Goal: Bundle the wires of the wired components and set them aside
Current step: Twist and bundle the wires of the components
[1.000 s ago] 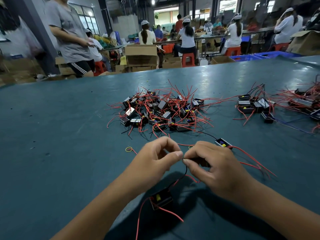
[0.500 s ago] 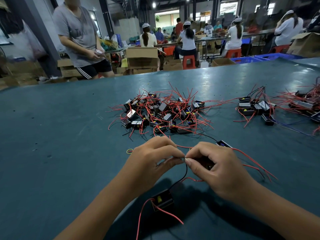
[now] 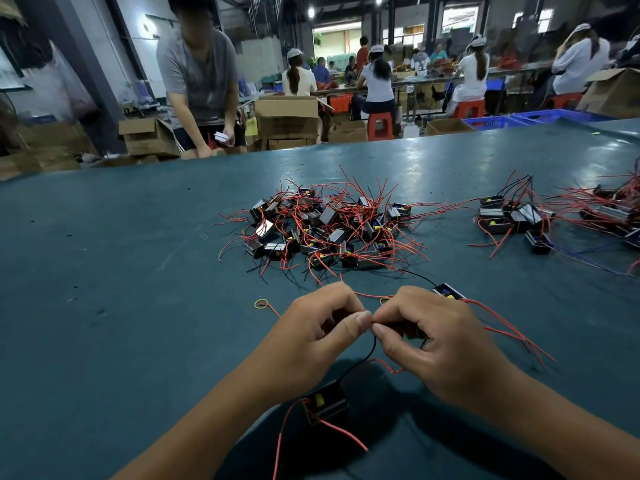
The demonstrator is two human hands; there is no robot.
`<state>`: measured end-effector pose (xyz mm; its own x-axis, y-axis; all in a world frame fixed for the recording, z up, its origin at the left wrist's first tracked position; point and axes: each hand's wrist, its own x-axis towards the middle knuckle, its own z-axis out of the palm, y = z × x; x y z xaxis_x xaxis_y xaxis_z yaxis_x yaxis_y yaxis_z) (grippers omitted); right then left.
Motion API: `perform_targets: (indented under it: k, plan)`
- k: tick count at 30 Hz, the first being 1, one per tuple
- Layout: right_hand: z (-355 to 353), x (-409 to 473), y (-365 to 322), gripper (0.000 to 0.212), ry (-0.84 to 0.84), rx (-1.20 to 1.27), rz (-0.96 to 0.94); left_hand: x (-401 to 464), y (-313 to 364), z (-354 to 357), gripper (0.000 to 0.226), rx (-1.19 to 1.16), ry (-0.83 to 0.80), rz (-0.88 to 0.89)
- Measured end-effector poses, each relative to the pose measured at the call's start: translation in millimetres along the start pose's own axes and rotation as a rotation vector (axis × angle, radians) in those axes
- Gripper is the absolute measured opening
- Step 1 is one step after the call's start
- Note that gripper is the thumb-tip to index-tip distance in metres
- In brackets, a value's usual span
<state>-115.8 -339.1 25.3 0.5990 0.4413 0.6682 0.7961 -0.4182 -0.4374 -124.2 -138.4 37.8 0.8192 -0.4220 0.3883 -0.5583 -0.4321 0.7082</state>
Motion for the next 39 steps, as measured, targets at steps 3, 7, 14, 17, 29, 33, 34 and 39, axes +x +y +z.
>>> perform_targets:
  k: [3, 7, 14, 17, 29, 33, 34, 39]
  plan:
    - [0, 0, -2, 0.009, -0.017, -0.080, -0.046, 1, 5, 5, 0.020, -0.340, -0.022, -0.263]
    - [3, 0, -2, 0.013, -0.008, -0.073, -0.033, 1, 7, 7, 0.020, -0.593, -0.043, -0.465]
    - [5, -1, 1, 0.006, 0.049, 0.026, 0.063, 3, 5, -3, 0.017, -0.488, 0.027, -0.384]
    - [5, -1, 1, 0.006, 0.035, 0.031, 0.058, 1, 4, -3, 0.022, -0.554, -0.051, -0.436]
    - [4, 0, -5, 0.016, 0.020, -0.097, -0.103, 0, 8, 5, 0.022, -0.737, -0.131, -0.551]
    - [5, 0, -5, 0.015, 0.035, -0.093, -0.111, 0, 9, 5, 0.028, -0.741, -0.141, -0.572]
    - [5, 0, -4, 0.015, 0.042, -0.080, -0.099, 0, 9, 5, 0.032, -0.731, -0.127, -0.573]
    - [6, -1, -1, 0.009, 0.085, -0.043, 0.014, 2, 6, 3, 0.020, -0.481, -0.012, -0.445]
